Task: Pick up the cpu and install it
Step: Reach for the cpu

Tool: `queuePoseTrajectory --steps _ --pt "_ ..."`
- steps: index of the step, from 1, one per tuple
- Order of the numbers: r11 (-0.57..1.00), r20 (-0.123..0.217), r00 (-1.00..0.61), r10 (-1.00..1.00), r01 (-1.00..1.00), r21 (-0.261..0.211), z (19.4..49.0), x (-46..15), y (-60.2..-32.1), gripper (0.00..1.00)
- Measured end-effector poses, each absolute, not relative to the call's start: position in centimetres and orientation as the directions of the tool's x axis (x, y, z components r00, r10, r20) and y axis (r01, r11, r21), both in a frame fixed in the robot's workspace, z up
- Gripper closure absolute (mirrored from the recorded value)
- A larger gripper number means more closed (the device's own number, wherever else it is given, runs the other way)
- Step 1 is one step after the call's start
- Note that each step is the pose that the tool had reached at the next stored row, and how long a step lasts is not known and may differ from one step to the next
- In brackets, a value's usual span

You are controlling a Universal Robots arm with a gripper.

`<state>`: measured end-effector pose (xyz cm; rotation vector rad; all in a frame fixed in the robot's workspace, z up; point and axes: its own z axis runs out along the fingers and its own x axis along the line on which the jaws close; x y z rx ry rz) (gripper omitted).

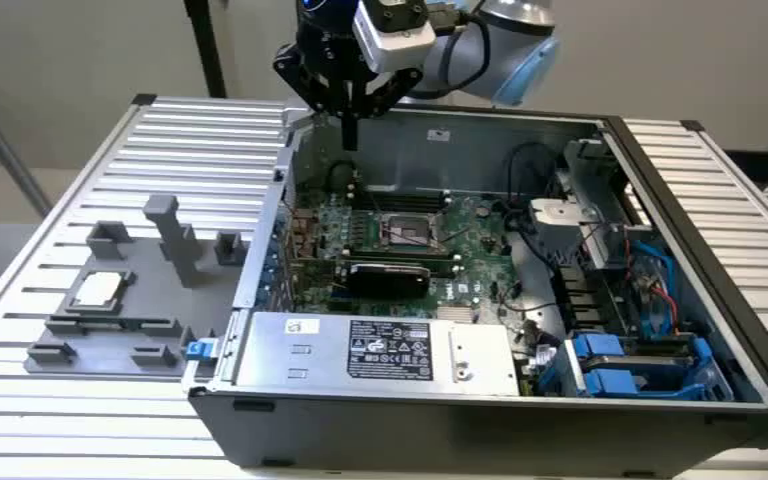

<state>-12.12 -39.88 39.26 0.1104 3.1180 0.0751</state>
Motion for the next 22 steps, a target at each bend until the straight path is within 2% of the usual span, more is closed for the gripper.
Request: queuePoseTrajectory --steps 22 --pt "0.996 -0.019 -0.997 0.071 0.070 0.049 39.27 -12.24 -39.89 0.89"
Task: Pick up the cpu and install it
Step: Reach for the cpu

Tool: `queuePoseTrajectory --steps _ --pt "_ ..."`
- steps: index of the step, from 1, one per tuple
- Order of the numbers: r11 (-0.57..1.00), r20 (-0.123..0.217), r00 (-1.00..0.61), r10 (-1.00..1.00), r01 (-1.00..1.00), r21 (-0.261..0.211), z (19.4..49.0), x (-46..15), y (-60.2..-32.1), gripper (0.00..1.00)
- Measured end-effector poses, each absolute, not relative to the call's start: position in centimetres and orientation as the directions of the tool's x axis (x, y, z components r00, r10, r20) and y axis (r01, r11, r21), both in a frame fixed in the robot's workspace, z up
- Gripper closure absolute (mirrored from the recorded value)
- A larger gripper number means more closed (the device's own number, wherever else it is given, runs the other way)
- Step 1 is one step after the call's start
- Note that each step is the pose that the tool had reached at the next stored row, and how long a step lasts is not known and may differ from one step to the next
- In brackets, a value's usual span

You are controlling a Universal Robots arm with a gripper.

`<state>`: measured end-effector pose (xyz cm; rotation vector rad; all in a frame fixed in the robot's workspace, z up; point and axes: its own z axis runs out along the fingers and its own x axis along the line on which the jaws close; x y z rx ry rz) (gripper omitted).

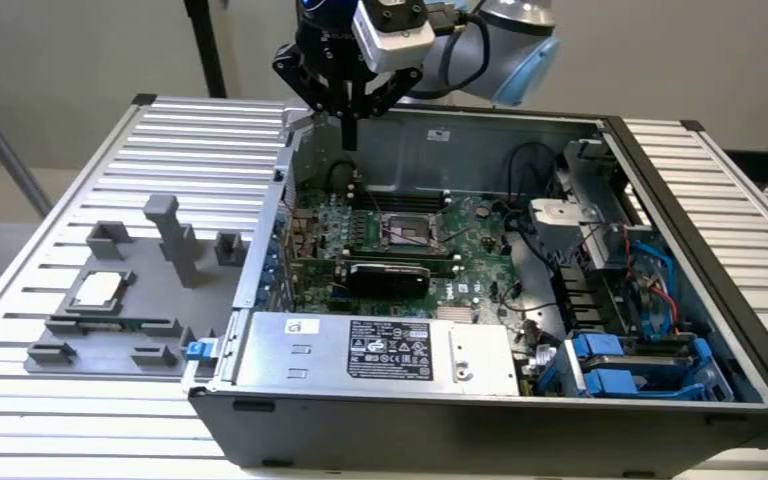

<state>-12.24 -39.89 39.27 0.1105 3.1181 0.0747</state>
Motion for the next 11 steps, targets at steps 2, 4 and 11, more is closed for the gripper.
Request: queuePoseTrajectory --steps 2,4,11 --pt "0.996 -0.019 -0.997 0.071 0.070 0.048 39.3 -12.7 -40.0 0.89" --pt "0.996 -0.019 -0.997 0.071 0.070 0.049 39.3 -13.6 -40.2 0.89" --pt "0.996 -0.020 -0.997 0.071 0.070 0.049 39.3 -16.7 -41.0 0.89"
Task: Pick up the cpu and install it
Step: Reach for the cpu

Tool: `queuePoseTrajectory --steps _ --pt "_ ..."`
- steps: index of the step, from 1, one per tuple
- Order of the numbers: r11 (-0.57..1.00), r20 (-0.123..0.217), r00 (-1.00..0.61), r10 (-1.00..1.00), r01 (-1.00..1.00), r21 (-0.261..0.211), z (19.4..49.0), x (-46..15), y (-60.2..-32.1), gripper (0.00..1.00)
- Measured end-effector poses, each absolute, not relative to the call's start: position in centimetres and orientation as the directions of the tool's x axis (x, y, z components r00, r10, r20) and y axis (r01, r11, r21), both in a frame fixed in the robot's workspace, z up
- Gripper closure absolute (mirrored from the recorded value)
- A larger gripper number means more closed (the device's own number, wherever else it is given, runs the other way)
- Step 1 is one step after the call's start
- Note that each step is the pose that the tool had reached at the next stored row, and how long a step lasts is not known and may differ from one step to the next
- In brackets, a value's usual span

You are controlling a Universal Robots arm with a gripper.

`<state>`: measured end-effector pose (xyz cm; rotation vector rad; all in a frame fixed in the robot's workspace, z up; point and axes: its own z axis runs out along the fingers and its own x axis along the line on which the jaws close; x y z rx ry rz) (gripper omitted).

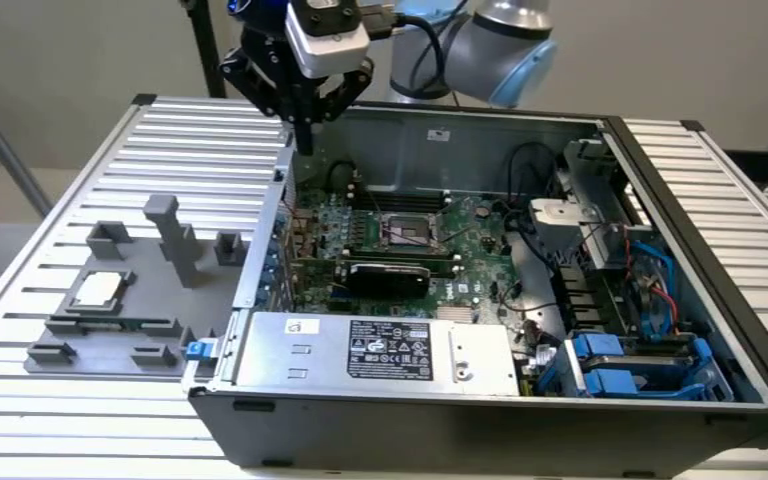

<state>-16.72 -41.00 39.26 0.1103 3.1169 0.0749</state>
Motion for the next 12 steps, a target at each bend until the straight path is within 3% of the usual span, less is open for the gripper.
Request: queuePoseTrajectory --steps 12 --pt "0.996 -0.027 -0.997 0.071 0.070 0.049 39.3 -22.2 -42.0 0.89"
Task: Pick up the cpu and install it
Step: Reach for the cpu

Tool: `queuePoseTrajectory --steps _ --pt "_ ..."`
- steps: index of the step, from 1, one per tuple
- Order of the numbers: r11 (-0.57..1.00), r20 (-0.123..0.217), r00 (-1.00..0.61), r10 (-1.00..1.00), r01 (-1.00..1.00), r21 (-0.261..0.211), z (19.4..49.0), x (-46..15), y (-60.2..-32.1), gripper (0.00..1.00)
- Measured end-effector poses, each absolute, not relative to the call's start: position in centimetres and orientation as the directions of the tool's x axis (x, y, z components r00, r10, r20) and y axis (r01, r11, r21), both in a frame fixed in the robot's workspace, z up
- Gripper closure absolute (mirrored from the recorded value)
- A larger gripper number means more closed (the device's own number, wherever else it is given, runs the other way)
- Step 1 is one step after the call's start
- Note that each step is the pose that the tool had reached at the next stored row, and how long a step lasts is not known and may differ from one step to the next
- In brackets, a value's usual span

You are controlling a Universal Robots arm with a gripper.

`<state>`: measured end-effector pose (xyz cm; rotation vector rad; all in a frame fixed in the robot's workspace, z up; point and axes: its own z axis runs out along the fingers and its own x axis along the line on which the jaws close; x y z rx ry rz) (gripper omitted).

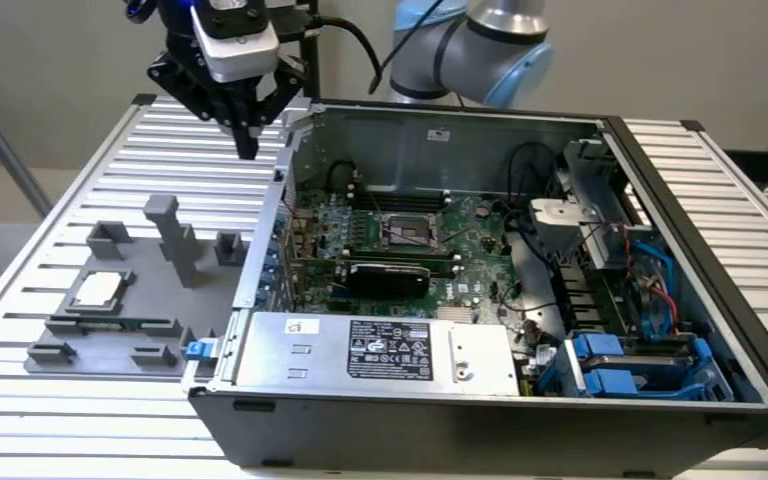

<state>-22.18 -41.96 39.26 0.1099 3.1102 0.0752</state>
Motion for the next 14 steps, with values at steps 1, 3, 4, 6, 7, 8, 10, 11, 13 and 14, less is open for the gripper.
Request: queuePoseTrajectory --steps 1,3,4,6,7,8,10,11,13,14 --pt "0.996 -0.027 -0.997 0.071 0.070 0.049 39.3 -22.6 -42.0 0.89" --pt "0.996 -0.028 -0.997 0.071 0.070 0.049 39.3 -23.5 -42.1 0.89" --pt "0.996 -0.028 -0.997 0.071 0.070 0.049 39.3 -24.0 -42.2 0.89" --pt "0.996 -0.028 -0.997 0.071 0.070 0.049 39.3 -24.9 -42.3 0.89" --pt "0.996 -0.028 -0.997 0.071 0.070 0.049 39.3 -25.4 -42.3 0.89" --pt "0.996 -0.028 -0.997 0.071 0.070 0.049 39.3 -25.8 -42.3 0.89" --pt "0.996 -0.028 -0.997 0.071 0.070 0.049 39.3 -26.7 -42.4 0.89" --pt "0.996 -0.028 -0.997 0.071 0.070 0.049 39.3 -27.2 -42.5 0.89" --pt "0.996 -0.028 -0.997 0.071 0.070 0.049 39.3 -28.1 -42.5 0.89" --pt "0.996 -0.028 -0.997 0.071 0.070 0.049 39.3 -28.6 -42.6 0.89"
